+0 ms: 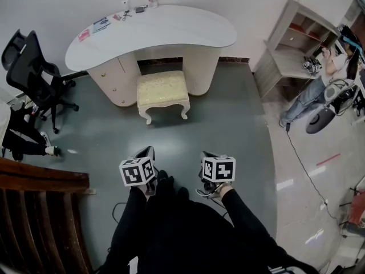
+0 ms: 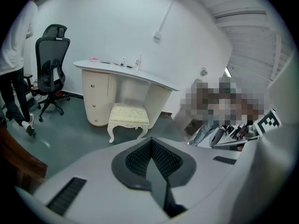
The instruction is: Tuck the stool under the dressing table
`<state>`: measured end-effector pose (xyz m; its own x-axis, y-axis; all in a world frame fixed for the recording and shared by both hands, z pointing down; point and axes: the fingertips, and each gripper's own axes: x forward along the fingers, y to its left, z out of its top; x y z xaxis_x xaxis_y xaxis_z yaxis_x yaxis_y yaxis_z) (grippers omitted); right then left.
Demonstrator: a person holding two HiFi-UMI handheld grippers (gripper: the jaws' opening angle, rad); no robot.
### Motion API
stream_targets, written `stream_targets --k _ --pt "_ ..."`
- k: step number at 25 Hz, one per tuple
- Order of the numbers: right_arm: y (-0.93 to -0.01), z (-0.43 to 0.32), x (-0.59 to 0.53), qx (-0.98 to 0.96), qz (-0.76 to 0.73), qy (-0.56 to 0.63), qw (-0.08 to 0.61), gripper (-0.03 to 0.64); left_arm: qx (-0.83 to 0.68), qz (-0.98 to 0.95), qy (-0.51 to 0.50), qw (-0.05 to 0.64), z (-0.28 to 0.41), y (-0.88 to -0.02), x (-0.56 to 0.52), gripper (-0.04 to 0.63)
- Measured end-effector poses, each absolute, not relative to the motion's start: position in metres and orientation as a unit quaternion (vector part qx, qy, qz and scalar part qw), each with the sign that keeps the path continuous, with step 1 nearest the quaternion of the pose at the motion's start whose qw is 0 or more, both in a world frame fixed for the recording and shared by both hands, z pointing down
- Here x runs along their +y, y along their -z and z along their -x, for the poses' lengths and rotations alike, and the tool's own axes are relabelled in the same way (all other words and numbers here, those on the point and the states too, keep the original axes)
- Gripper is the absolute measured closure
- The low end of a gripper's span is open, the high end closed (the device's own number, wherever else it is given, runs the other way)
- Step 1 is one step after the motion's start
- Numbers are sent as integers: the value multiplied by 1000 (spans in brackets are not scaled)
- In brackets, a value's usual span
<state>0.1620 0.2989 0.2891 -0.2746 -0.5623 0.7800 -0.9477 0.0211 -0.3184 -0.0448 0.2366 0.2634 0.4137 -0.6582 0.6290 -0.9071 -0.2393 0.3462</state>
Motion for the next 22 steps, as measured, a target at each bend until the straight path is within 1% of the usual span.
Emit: stream_targets --k 10,22 --pt "-297 -163 280 -669 -556 -435 232 612 -519 -758 -184 350 52 -270 214 588" --pt "-311 -151 222 -659 -560 -441 239 612 -513 -755 -196 358 63 -290 151 588"
